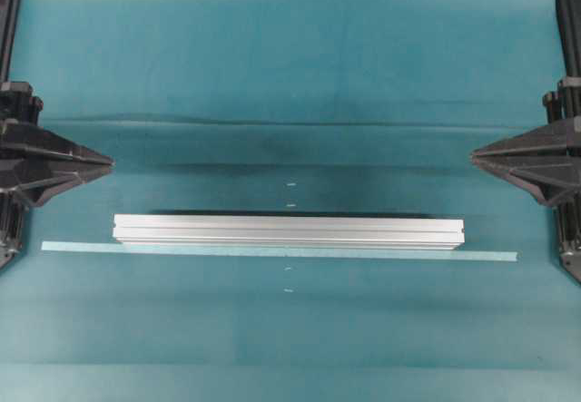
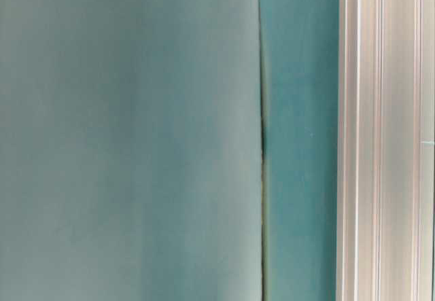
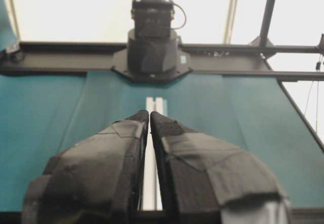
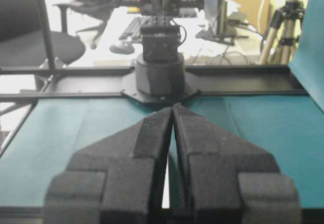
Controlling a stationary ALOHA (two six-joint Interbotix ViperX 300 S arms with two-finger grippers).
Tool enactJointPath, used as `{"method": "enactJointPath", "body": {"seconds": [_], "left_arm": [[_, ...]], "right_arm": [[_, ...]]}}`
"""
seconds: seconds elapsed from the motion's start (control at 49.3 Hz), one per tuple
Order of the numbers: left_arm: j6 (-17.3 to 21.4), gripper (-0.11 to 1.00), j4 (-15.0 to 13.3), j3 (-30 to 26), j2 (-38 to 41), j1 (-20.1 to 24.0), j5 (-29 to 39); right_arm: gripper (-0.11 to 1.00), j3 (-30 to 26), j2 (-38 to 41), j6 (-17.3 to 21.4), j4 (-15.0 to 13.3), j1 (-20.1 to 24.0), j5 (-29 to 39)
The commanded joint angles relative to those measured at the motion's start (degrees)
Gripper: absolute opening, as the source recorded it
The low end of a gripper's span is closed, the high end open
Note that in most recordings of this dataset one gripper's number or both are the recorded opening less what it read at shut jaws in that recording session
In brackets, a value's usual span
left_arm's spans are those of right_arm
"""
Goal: Lift the metal rail with both hands.
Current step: 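Move both grippers down over the silver rail near each end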
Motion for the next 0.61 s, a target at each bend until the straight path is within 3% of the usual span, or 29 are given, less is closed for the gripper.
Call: {"method": "enactJointPath", "body": {"seconds": [0.0,0.142,0.304,0.588], "left_arm": [[-1.6,0.14,0.7,-2.1,1.5,0.4,2.1],[-2.0,0.0,0.8,-4.7,2.6,0.5,6.8],[-2.4,-0.05,0.7,-7.5,3.7,0.6,13.4],[-2.2,-0.05,0.7,-15.0,7.6,0.6,32.2]], "right_arm": [[0.14,-0.2,0.9,0.3,0.3,-0.6,-0.3],[0.0,-0.4,1.3,2.6,4.4,-0.9,2.5],[-0.04,-2.4,1.9,6.3,4.7,-1.1,8.7],[-0.04,-12.9,8.5,9.8,4.7,-3.4,32.3]]}}
